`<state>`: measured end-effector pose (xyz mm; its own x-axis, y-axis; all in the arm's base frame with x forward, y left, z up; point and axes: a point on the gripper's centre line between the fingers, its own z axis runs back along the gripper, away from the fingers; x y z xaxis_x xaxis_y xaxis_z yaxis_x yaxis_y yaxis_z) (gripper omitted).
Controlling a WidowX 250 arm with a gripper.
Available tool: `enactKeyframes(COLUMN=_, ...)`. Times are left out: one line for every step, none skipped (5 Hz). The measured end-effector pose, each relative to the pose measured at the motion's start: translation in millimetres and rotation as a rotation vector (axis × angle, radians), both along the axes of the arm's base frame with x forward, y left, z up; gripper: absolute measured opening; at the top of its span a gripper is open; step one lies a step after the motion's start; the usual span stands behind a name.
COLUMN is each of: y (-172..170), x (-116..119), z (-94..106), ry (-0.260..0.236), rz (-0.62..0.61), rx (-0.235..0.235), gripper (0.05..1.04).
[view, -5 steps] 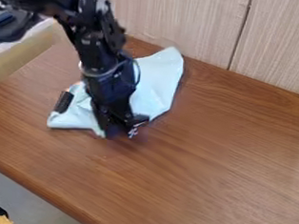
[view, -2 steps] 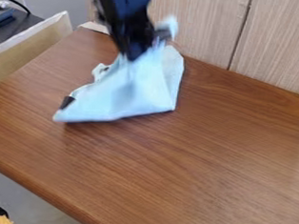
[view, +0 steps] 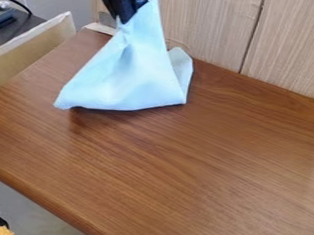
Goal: Fold cloth from bottom right to top left
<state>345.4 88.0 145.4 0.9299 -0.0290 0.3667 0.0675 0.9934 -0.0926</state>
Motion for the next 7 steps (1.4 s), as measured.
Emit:
enactKeyframes(y=26, x=21, z=-42.0, ry=0.106, rz=0.078, rx=0.002, gripper=0.068)
enactKeyframes(y=44, x=32, z=-70.9, ry=0.163, rz=0.123, rx=-0.002, gripper=0.068)
enactKeyframes(y=53, x=34, z=-95.3, ry=0.175, rz=0.138, rx=0.002, gripper=0.068)
enactKeyframes(y=58, x=33, z=-107.9, ry=0.185, rz=0.138, rx=0.034, gripper=0.068)
enactKeyframes(y=60, x=30, z=-110.7, ry=0.19, rz=0.146, rx=0.051, gripper=0.095)
enactKeyframes(y=60, x=25, z=-113.0, ry=0.204, rz=0.166, rx=0.057, gripper=0.258)
enactKeyframes(y=60, x=23, z=-98.9, ry=0.185, rz=0.177, rx=0.083, gripper=0.526)
